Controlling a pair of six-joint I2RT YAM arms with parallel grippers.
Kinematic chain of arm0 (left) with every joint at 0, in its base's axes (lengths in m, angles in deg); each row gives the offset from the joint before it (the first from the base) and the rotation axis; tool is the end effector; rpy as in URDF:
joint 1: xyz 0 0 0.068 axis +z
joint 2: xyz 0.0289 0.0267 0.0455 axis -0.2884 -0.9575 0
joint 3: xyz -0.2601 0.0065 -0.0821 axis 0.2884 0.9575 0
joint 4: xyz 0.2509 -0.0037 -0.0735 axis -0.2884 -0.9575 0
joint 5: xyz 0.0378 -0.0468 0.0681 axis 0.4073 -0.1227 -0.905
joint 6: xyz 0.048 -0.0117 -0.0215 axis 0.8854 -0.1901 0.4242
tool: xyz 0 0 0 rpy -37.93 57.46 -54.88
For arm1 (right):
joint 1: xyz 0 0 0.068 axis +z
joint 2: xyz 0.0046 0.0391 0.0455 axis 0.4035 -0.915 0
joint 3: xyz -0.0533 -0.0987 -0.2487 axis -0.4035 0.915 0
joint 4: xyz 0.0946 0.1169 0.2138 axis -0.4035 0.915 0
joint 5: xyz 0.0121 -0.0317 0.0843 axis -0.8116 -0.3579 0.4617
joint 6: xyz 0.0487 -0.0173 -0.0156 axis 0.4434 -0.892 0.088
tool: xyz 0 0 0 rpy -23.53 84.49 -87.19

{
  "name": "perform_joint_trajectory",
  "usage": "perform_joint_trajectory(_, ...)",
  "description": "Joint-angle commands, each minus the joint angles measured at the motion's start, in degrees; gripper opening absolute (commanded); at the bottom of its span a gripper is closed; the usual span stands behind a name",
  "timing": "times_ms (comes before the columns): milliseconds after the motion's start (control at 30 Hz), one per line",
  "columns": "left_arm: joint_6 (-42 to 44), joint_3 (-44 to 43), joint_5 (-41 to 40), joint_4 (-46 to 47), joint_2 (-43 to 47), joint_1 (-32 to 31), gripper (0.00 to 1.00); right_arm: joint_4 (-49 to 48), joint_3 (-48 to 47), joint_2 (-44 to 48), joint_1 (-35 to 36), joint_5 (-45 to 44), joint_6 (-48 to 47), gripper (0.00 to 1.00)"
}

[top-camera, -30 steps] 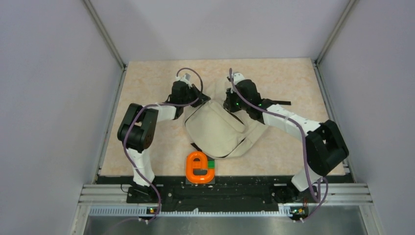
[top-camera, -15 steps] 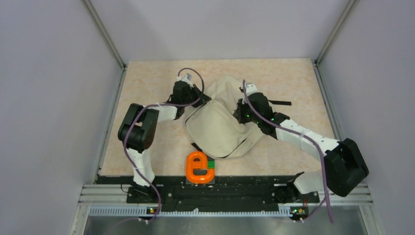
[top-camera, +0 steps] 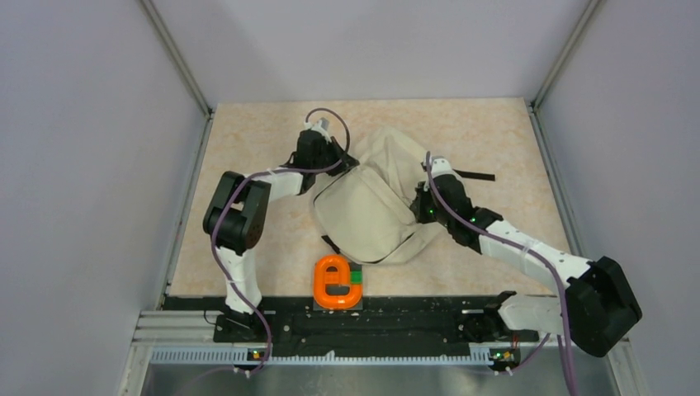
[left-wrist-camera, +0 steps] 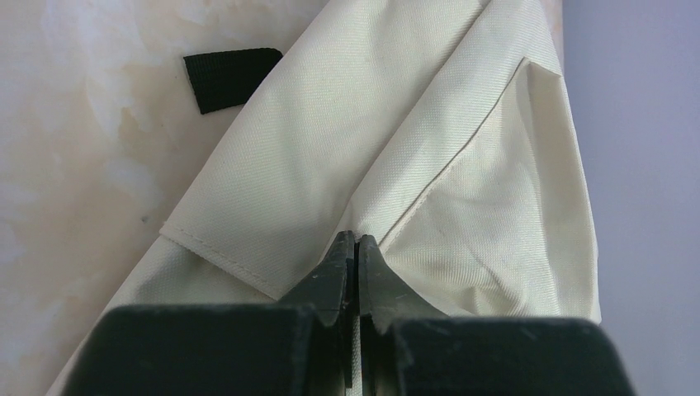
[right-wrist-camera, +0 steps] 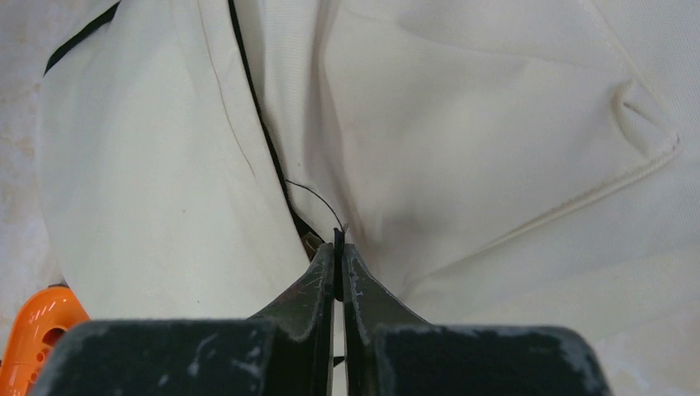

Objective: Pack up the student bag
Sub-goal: Zip the student bag at the center of the board.

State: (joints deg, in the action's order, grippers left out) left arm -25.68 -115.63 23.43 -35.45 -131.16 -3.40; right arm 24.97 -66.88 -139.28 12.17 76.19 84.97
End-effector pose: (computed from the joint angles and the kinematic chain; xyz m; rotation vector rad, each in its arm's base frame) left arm 0.4024 -0.1602 0.1742 -0.2414 2.1467 -1.0334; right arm 0.2124 0.1479 0.2344 -0.2176 2.1904 0.4047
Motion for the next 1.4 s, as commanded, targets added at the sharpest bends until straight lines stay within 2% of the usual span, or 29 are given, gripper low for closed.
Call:
perform_joint_trajectory(0,3.1,-3.8,-6.1,1.2,-1.1,1.0,0.0,4.9,2.0,3.4,0.4,-3.1,2.5,0.0)
perform_joint_trajectory(267,4.7,-6.9,-8.1,-0.6,-3.0,1.1,0.0,8.7,4.3,6.7,0.4,-4.9,4.5,0.0)
perform_joint_trajectory(433,5.3,-8.6,-8.5,-1.5,-3.8,1.2,0.0,10.1,4.9,2.6,0.4,-6.1,6.7,0.0)
perform_joint_trajectory(767,6.3,-8.9,-7.7,-1.9,-3.7,1.3,0.0,7.7,6.3,3.7,0.4,-6.1,7.2,0.0)
perform_joint_trajectory(800,6.6,-8.8,-7.3,-1.8,-3.3,1.3,0.0,8.0,5.5,4.1,0.4,-5.8,6.4,0.01)
perform_joint_trajectory(833,7.0,-8.6,-6.9,-1.8,-2.6,1.3,0.0,8.6,4.6,4.6,0.4,-5.5,5.5,0.11)
perform_joint_trajectory(867,7.3,-8.1,-6.6,-1.6,-1.8,1.3,0.04,9.3,3.5,4.8,0.4,-5.3,4.4,0.2)
perform_joint_trajectory(900,7.6,-7.5,-6.5,-1.2,-1.0,1.3,0.14,10.4,2.3,4.9,0.4,-5.4,3.5,0.29)
perform_joint_trajectory(1000,8.7,-5.4,-7.4,-0.6,2.5,1.3,0.54,13.1,-0.8,5.5,0.4,-5.9,1.1,0.59)
perform_joint_trajectory(1067,9.9,-3.8,-8.6,-0.8,5.3,1.3,0.7,14.2,-2.6,6.2,0.3,-5.7,-0.7,0.73)
perform_joint_trajectory(1133,11.3,-2.0,-10.0,-1.2,8.4,1.3,0.85,15.1,-4.4,6.8,-0.1,-5.2,-2.4,0.83)
perform_joint_trajectory(1233,12.2,2.0,-11.9,-0.6,13.7,1.7,0.91,15.1,-6.7,7.2,-3.8,-2.2,-4.0,0.89)
perform_joint_trajectory(1367,11.9,8.7,-12.1,-0.8,21.0,4.3,0.95,13.4,-7.7,7.7,-13.5,6.3,-4.3,0.9)
